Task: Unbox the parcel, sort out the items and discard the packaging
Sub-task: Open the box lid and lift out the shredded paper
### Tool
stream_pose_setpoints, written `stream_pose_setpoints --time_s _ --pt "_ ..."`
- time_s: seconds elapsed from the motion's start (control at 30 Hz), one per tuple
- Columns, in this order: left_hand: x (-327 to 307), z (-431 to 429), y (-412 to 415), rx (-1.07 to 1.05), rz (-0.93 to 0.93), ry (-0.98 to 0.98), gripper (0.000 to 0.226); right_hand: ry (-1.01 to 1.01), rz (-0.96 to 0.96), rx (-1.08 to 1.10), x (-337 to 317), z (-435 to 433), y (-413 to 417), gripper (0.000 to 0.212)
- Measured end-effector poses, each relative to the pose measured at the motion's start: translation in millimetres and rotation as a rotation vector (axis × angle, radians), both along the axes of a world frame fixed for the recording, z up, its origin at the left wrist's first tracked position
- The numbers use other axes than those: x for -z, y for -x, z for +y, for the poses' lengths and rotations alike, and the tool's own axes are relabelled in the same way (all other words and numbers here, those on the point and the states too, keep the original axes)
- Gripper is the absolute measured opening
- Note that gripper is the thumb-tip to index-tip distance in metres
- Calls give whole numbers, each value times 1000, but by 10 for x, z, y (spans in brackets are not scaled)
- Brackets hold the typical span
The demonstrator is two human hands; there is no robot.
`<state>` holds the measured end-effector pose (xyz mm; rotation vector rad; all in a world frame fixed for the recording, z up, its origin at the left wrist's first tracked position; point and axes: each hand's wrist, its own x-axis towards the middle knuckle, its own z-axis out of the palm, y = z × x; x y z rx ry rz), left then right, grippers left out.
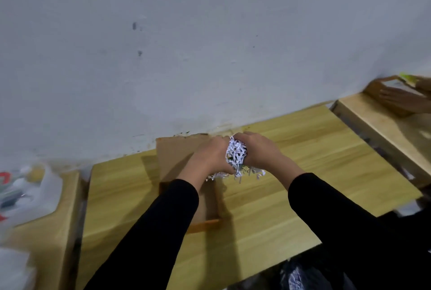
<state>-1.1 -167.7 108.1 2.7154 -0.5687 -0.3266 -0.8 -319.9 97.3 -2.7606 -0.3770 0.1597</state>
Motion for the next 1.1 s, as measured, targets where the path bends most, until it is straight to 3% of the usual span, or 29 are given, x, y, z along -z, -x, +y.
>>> stream_pose_setpoints --time_s 0.33,0.57,0.9,1.1 --pt "908 -1246 -5 98 134 0 78 100 168 151 732 -1155 192 53" --pt "1453 -1340 62 31 235 -45 91 -56 318 140 1365 -1288 256 70" --pt "1257 -1252 32 67 281 -54 99 -184 365 127 1114 -1418 311 78" --pt "1005 -1199 102 37 247 -11 78 -191 311 135 793 -1458 386 62"
